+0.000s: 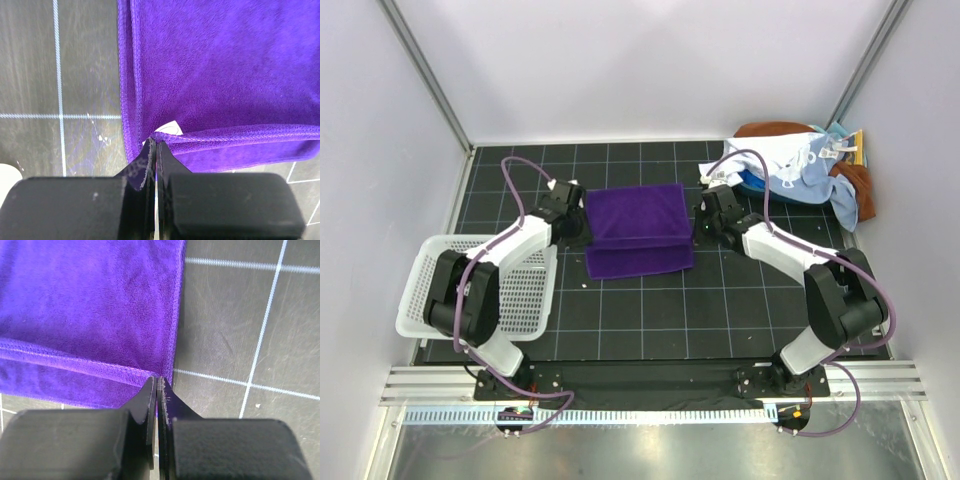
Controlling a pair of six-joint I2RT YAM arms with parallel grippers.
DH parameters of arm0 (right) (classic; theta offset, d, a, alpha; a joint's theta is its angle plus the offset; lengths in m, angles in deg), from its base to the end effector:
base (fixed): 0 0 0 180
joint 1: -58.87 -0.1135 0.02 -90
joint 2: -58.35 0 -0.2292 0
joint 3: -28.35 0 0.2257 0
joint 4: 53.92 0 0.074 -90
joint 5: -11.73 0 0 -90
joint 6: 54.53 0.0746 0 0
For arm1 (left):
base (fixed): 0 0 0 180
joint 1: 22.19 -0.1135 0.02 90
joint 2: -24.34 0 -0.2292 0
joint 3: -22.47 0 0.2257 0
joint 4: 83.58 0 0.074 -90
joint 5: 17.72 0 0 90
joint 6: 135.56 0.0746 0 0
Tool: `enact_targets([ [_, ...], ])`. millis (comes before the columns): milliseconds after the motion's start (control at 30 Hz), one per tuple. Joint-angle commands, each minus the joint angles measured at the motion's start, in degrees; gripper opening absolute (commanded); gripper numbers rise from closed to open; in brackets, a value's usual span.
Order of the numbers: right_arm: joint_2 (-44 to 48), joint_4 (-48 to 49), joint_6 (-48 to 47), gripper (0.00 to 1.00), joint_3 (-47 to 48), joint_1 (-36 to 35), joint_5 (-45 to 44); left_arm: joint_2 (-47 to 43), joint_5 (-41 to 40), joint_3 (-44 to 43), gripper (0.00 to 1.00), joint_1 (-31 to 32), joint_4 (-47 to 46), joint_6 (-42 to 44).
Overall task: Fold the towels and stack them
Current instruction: Fold the towel
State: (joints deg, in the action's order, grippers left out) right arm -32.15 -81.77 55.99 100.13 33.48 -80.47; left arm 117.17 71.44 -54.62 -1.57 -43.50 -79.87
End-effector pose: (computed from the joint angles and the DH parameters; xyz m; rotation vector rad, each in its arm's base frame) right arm 0.3065 0.1423 0.1624 -0.0839 2.4074 0.3316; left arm 0.3111 -0.1159 0.1583 -0.3137 2.5647 -0.3496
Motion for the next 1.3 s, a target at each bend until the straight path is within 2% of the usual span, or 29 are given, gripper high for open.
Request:
enact_targets([
  [0,-0.4,4.1,1.6,0.01,-1.5,0.0,0.2,-0.9,-0.7,1.3,0.0,0.5,-0.4,0.1],
  [233,-2.3,5.9,2.2,0.02,-3.4,-0.4,1.5,0.3,-1.0,3.1,0.0,1.2,-1.1,-0.1],
  [500,-2.8,6.3,1.8,0.06,-4.1,-0.5,1.5,0.2,-0.6,3.8,0.06,2.1,-1.1,0.2],
  [800,-0.8,4.8,1.2,0.24,-4.1,-0.6,3.4,-1.3,-0.4,4.4,0.12,2.1,-0.2,-0.1],
  [967,2.0,2.9,1.0,0.34,-4.3,-1.0,3.6,-3.5,0.1,4.5,0.23,2.1,1.5,-0.4],
  [1067,4.2,1.0,1.0,0.36,-3.9,-1.0,3.1,-5.6,0.4,4.3,0.27,2.1,3.2,-0.4],
  [1267,5.7,-2.0,1.3,0.37,-2.0,-1.0,2.9,-9.8,2.1,3.6,0.28,2.1,5.4,-0.7],
])
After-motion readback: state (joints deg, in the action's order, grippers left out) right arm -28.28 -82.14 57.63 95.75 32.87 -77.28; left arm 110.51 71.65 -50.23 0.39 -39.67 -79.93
